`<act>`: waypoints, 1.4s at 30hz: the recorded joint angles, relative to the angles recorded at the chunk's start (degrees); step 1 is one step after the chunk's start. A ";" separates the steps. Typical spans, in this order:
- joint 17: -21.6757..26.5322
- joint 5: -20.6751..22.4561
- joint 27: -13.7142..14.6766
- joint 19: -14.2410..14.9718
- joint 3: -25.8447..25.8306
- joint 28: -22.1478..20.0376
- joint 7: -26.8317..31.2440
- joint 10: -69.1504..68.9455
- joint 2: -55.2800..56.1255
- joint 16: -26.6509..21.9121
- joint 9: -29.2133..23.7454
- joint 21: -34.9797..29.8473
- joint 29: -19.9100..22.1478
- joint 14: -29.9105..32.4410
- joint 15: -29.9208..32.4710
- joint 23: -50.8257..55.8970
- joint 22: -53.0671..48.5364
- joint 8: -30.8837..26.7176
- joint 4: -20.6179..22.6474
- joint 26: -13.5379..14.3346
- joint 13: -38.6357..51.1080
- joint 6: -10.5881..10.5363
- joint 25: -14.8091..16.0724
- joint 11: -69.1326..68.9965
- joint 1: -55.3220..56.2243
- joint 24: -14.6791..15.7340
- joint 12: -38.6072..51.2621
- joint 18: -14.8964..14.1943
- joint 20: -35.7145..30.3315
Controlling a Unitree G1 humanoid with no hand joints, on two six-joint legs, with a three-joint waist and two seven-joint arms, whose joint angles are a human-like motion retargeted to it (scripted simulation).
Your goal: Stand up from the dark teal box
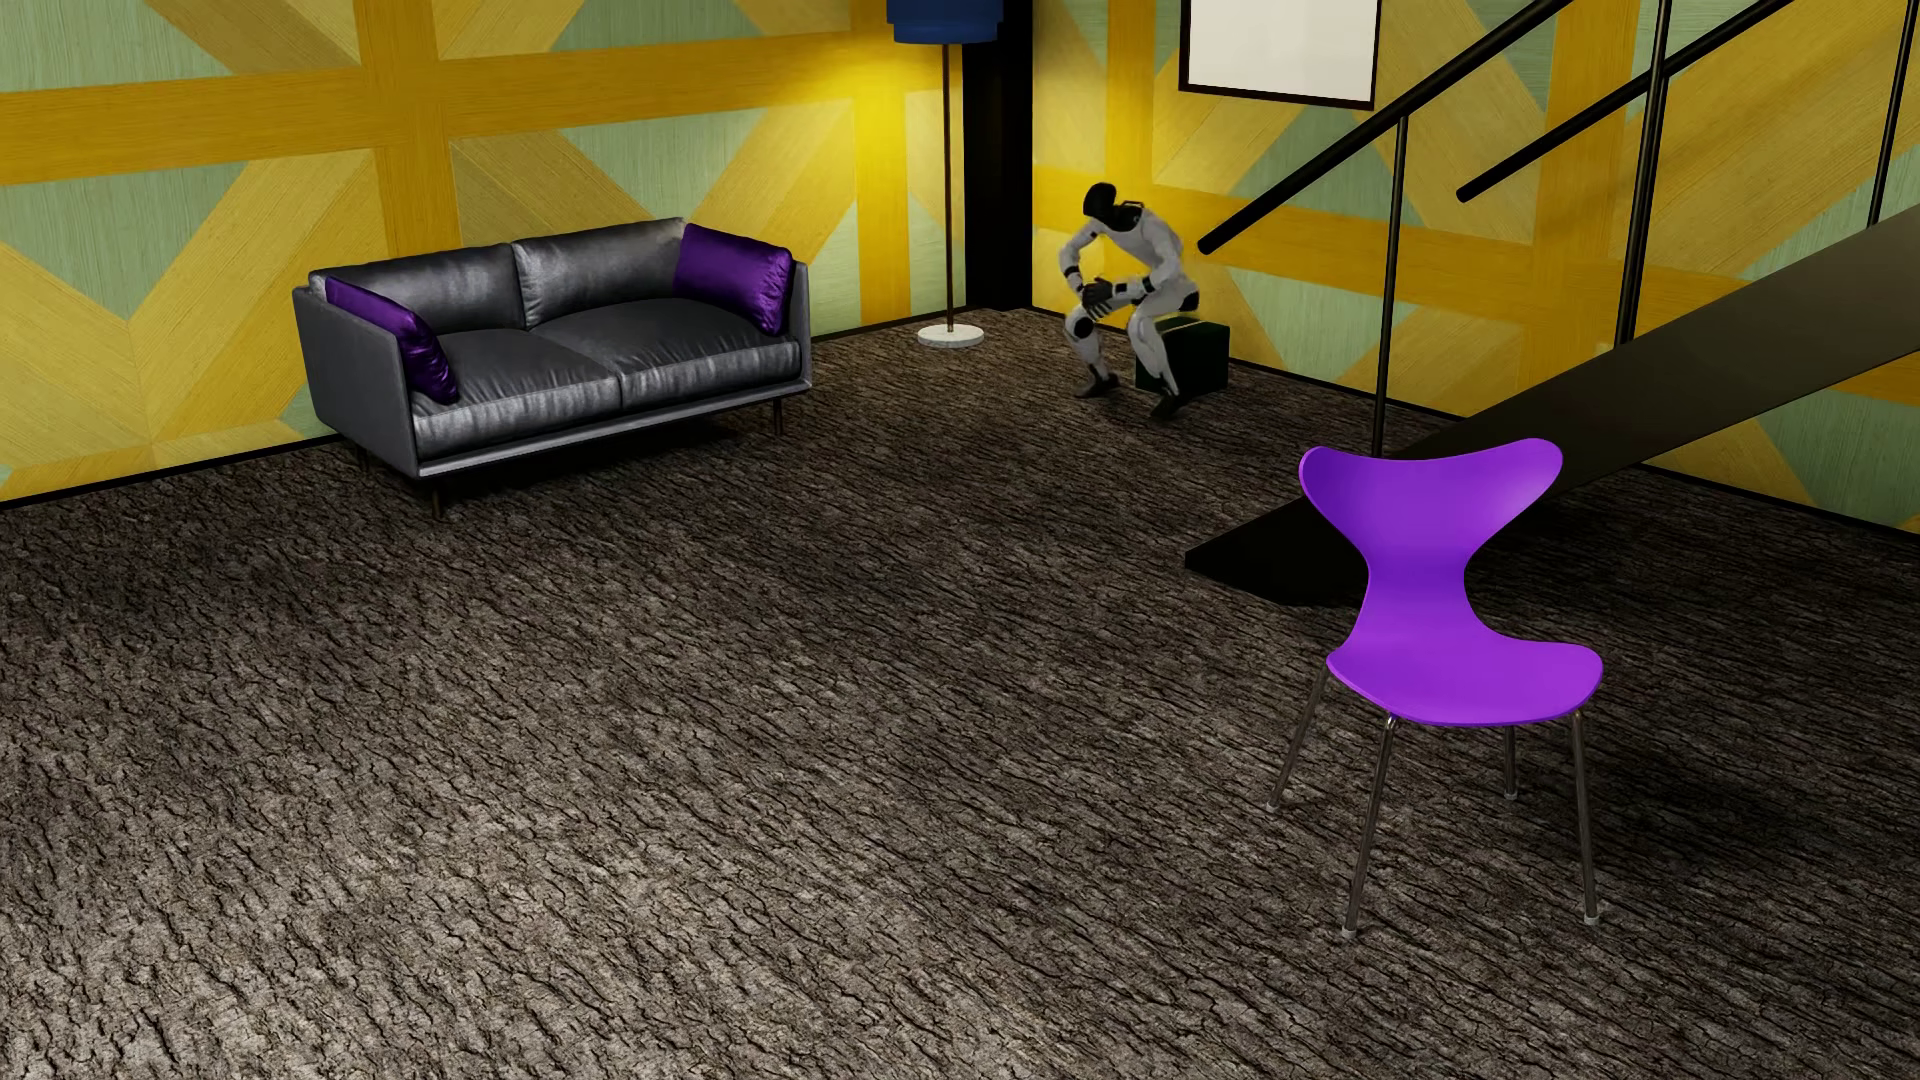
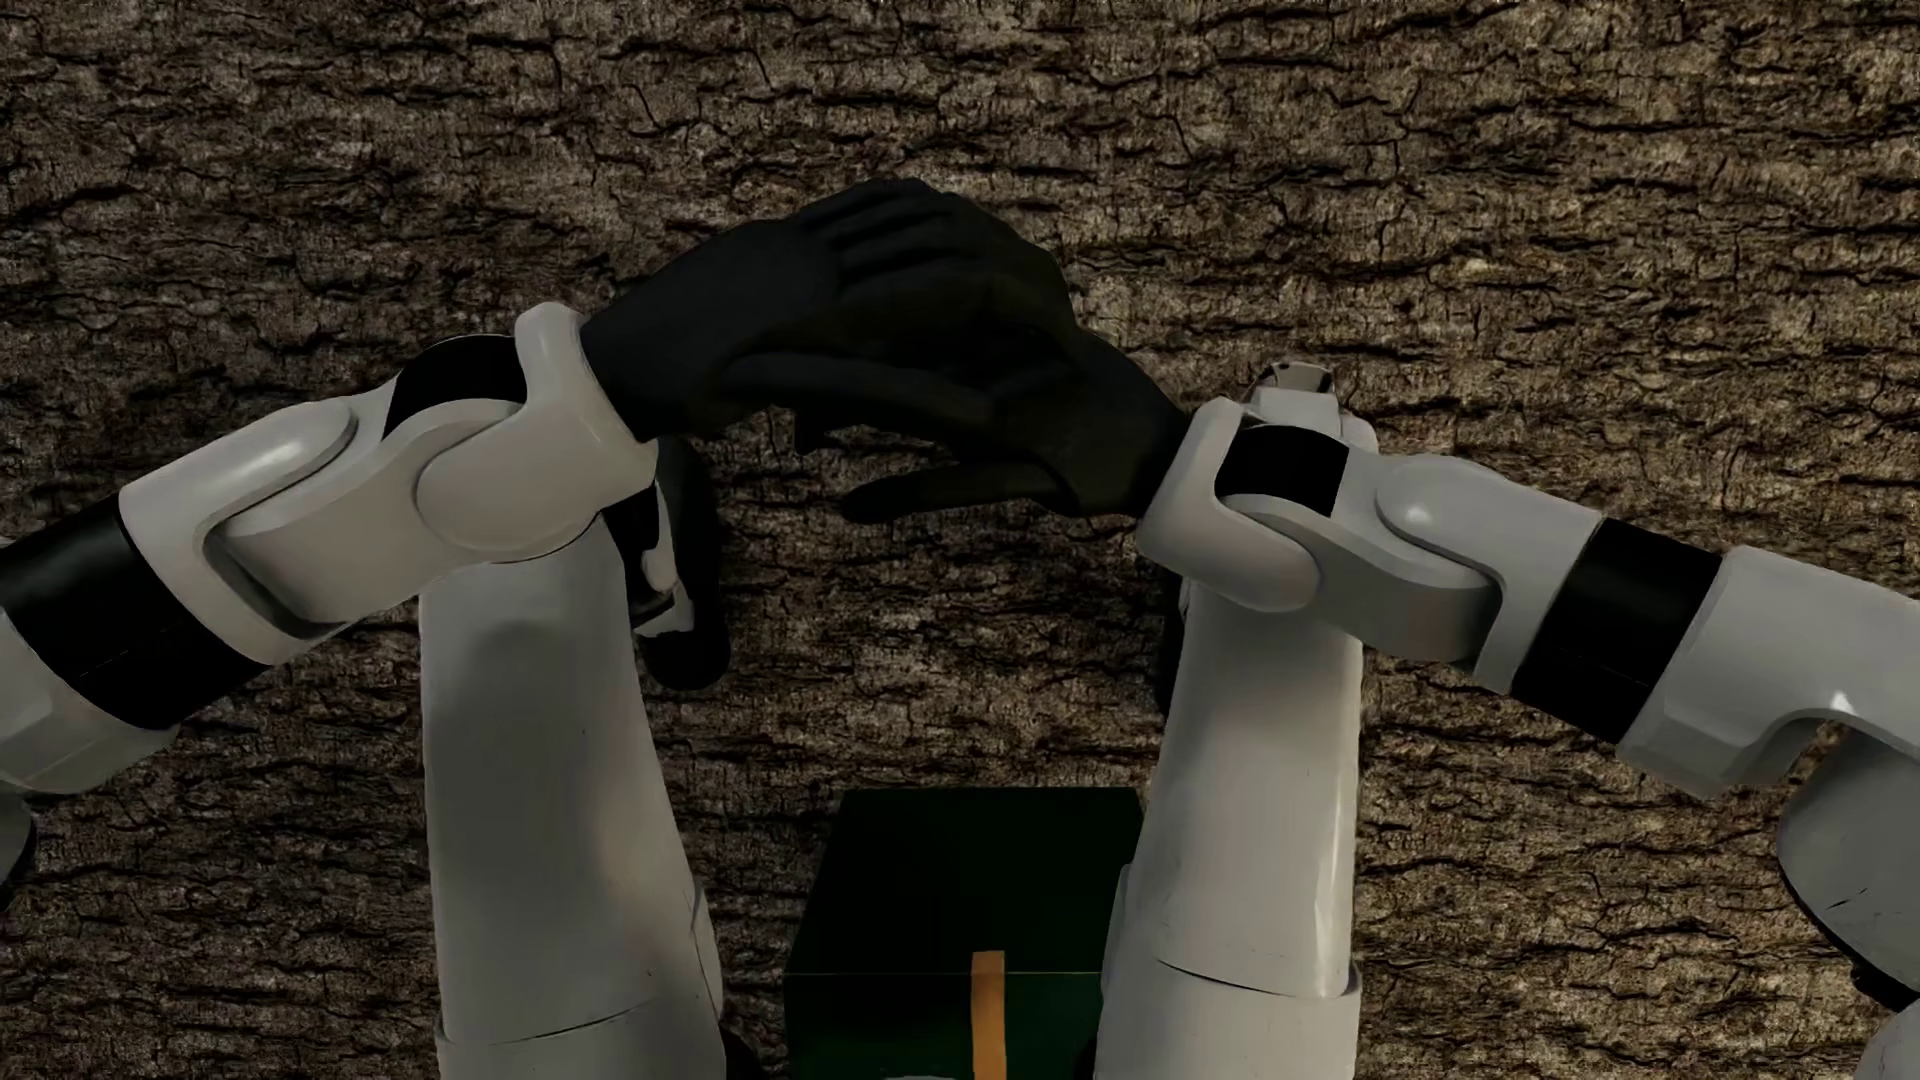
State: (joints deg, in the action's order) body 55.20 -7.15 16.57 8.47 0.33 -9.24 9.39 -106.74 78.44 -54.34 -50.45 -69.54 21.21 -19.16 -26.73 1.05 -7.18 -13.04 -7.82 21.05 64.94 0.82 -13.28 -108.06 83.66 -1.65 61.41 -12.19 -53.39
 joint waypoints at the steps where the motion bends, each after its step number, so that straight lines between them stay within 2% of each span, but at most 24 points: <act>1: -1.46 -0.10 -0.09 -0.19 -0.02 1.10 -0.51 2.84 -1.65 1.63 0.57 1.22 -1.52 -0.12 0.14 -2.37 2.44 0.39 0.18 -0.31 -1.63 -0.06 -0.63 2.77 -2.03 -1.16 -1.83 0.13 1.38; 3: -5.87 -0.34 -0.29 -1.16 -0.13 4.44 -1.92 10.40 -6.37 6.32 1.91 3.97 -5.38 0.34 0.93 -9.58 9.20 1.66 0.86 -1.17 -5.07 -0.15 -2.75 9.99 -7.72 -4.38 -5.59 0.79 4.03; 5: -12.43 -0.34 0.29 -1.95 -0.15 8.22 -3.31 20.27 -12.69 12.99 3.80 7.47 -10.22 1.64 2.84 -19.60 18.95 3.10 1.86 -1.45 -8.92 -0.42 -5.90 19.47 -14.95 -8.78 -9.15 1.93 6.43; 9: -27.67 -0.09 1.33 -3.39 -0.08 16.76 -6.33 43.70 -28.78 28.70 9.80 14.35 -23.25 7.96 9.84 -42.68 43.44 6.96 3.70 -2.68 -16.94 -0.68 -12.59 41.90 -32.79 -18.12 -16.22 4.43 10.14; 10: -30.65 -0.18 0.95 -3.55 -0.10 19.13 -7.01 49.77 -33.19 32.25 11.87 16.24 -27.09 10.05 11.65 -46.72 48.93 8.15 4.06 -3.84 -19.38 -0.85 -13.63 47.60 -37.47 -20.20 -17.79 4.61 10.37; 11: -33.05 -0.10 0.19 -3.83 -0.24 22.69 -7.83 55.89 -37.67 34.92 14.28 19.05 -30.97 12.06 13.37 -49.36 53.07 9.30 4.40 -4.89 -22.31 -1.11 -13.51 53.27 -42.21 -20.98 -19.73 4.78 11.59; 12: -34.86 0.11 -2.27 -4.42 -0.52 24.09 -8.44 62.11 -42.41 36.74 16.94 22.25 -32.46 13.96 14.93 -51.14 55.75 10.35 4.92 -7.01 -25.84 -1.49 -11.72 58.90 -47.19 -20.32 -22.50 5.14 12.93; 14: -37.13 1.10 -6.46 -6.05 -0.94 23.32 -9.75 73.95 -52.03 38.01 22.39 28.55 -30.88 17.04 17.34 -53.56 58.99 12.24 5.93 -10.81 -33.76 -1.85 -6.65 69.26 -57.70 -16.68 -29.17 6.08 16.85; 16: -37.05 2.67 -8.32 -7.80 -0.99 22.99 -10.83 84.49 -61.01 37.34 27.97 33.65 -30.29 19.54 19.25 -53.53 61.11 14.19 6.88 -12.84 -41.40 -2.10 -1.53 78.40 -67.63 -12.07 -35.66 7.08 21.21; 17: -36.50 3.16 -8.63 -8.12 -0.97 22.11 -11.45 89.04 -65.26 36.71 30.87 35.82 -30.04 20.27 19.83 -52.63 61.64 15.35 7.26 -13.14 -45.21 -2.22 -0.25 82.61 -72.13 -10.60 -38.88 7.50 22.96; 19: -35.17 4.17 -7.37 -8.76 -1.16 20.59 -12.57 98.36 -72.62 35.40 36.61 40.03 -31.04 21.84 20.79 -50.81 62.40 17.13 7.96 -12.42 -51.94 -2.26 -0.20 90.17 -80.53 -9.62 -44.97 8.16 26.68; 21: -34.05 4.35 -6.46 -8.37 -1.31 19.23 -13.63 101.88 -77.92 34.79 41.66 43.11 -31.86 21.83 21.21 -51.32 65.22 18.68 7.88 -12.01 -56.68 -2.00 -0.06 95.67 -84.71 -8.66 -49.06 7.41 29.90; 22: -33.80 4.36 -5.94 -7.83 -1.65 18.94 -14.14 103.02 -82.19 34.58 41.68 44.85 -31.53 21.45 21.58 -53.16 66.22 19.94 7.72 -11.69 -57.58 -2.61 -0.78 98.73 -87.98 -7.83 -50.77 7.21 31.93; 23: -33.90 4.37 -6.26 -7.71 -1.75 18.23 -14.40 103.75 -84.26 34.90 42.60 46.09 -30.82 21.06 21.06 -55.89 68.98 20.62 7.75 -11.97 -58.41 -2.59 -0.67 99.41 -90.03 -7.42 -51.58 7.14 32.98; 25: -35.04 4.32 -8.91 -7.93 -1.85 16.01 -15.00 105.41 -86.74 36.44 44.95 46.99 -27.80 20.65 20.01 -63.52 75.71 21.43 7.88 -13.79 -59.43 -2.48 0.06 99.36 -93.49 -6.62 -52.82 6.99 33.99; 27: -35.53 4.09 -10.72 -7.69 -2.05 14.74 -15.54 106.89 -87.88 38.04 46.66 47.22 -26.66 20.33 19.39 -69.32 80.37 21.62 7.92 -15.21 -59.26 -2.54 -0.09 99.18 -95.79 -6.24 -54.08 6.78 35.99; 28: -35.40 3.97 -10.98 -7.51 -2.16 14.66 -15.61 106.64 -88.17 38.47 47.41 47.39 -26.18 19.88 19.16 -70.46 81.10 21.60 7.85 -15.38 -59.55 -2.53 -0.68 99.12 -96.02 -6.28 -55.04 6.67 36.84; 32: -32.84 3.82 -9.34 -7.53 -2.38 18.21 -15.71 106.65 -88.91 39.47 49.45 49.27 -28.70 18.86 18.50 -66.44 76.87 21.27 7.62 -13.84 -62.84 -2.70 -0.21 99.01 -97.02 -7.48 -59.48 6.20 37.82; 35: -32.93 3.53 -9.14 -7.52 -2.35 19.93 -14.87 106.68 -88.71 40.87 50.43 49.53 -29.08 18.63 18.45 -64.84 74.21 20.29 7.59 -13.21 -63.89 -2.81 -0.14 98.95 -96.99 -8.21 -61.12 6.49 37.91; 38: -34.48 3.54 -9.83 -7.19 -2.30 18.26 -14.00 106.28 -88.65 41.64 50.71 49.22 -28.30 18.94 17.10 -65.13 74.87 18.40 7.38 -13.86 -63.61 -3.03 0.36 99.42 -96.21 -7.37 -60.84 7.23 38.15; 42: -35.40 3.93 -9.22 -7.96 -2.44 19.11 -14.10 106.09 -88.83 39.68 50.15 49.36 -29.23 18.98 18.39 -62.54 74.18 18.81 7.50 -13.35 -64.44 -2.67 0.18 99.43 -96.17 -7.77 -59.83 7.48 36.64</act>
State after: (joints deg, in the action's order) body 19.80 -3.22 7.35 0.51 -2.12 9.87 -4.71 -0.64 -10.38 -14.66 -0.30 -20.18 -8.02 -0.18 -8.34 -61.49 67.00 5.76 -0.32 7.70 0.50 -1.85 -13.09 -8.64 -12.51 -9.42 1.58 -4.71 -16.75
